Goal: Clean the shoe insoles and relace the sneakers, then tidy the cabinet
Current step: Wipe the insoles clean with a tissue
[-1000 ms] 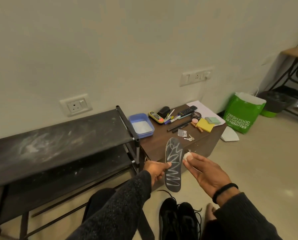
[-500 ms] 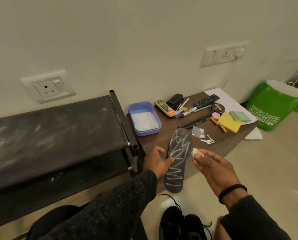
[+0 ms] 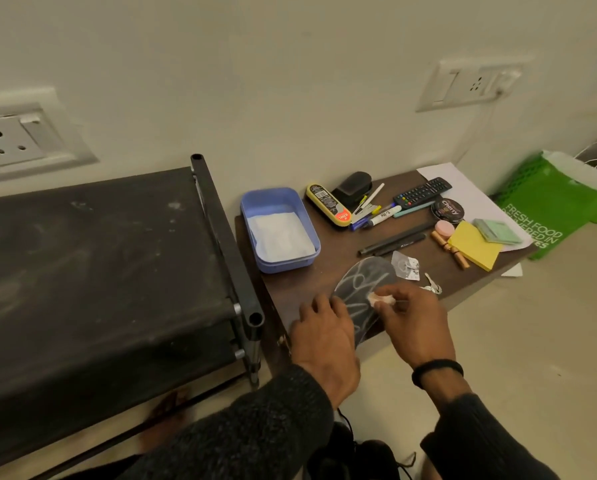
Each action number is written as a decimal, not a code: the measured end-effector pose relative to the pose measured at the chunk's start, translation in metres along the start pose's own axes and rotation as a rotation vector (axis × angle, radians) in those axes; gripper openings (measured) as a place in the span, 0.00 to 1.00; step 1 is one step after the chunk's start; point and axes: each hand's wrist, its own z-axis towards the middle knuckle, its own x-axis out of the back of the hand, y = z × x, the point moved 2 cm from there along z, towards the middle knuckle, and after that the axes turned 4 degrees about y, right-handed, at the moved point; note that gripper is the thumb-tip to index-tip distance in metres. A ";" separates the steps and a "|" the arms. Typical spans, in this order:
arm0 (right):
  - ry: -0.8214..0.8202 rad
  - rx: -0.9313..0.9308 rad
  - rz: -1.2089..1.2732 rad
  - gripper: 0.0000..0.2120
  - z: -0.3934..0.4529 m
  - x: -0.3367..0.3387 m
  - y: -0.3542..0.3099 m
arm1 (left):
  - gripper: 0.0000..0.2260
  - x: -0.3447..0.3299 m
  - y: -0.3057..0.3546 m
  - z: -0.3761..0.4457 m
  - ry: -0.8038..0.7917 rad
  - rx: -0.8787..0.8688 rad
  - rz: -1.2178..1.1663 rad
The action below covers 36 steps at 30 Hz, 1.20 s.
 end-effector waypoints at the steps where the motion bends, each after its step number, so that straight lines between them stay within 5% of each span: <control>1: -0.003 0.013 -0.050 0.07 0.000 -0.002 -0.001 | 0.44 0.003 -0.004 0.003 -0.023 0.017 0.002; 9: -0.042 0.197 -0.302 0.05 0.004 -0.029 -0.008 | 0.45 0.013 -0.011 -0.001 -0.050 0.023 0.049; 14: -0.059 0.207 -0.336 0.05 0.008 -0.036 -0.006 | 0.30 0.002 0.001 -0.021 -0.167 -0.055 0.134; 22: -0.229 0.357 -0.302 0.06 -0.028 -0.033 -0.015 | 0.22 0.008 -0.006 -0.021 -0.262 -0.125 0.150; 27: -0.011 0.189 -0.262 0.04 0.019 -0.033 0.001 | 0.24 0.010 -0.006 -0.018 -0.306 -0.137 0.153; 32: -0.169 0.316 -0.280 0.06 -0.020 -0.036 -0.001 | 0.20 0.020 -0.007 -0.010 -0.285 -0.153 0.086; 36: -0.016 0.183 -0.324 0.07 0.029 -0.037 0.015 | 0.17 0.025 -0.005 -0.006 -0.273 -0.151 0.085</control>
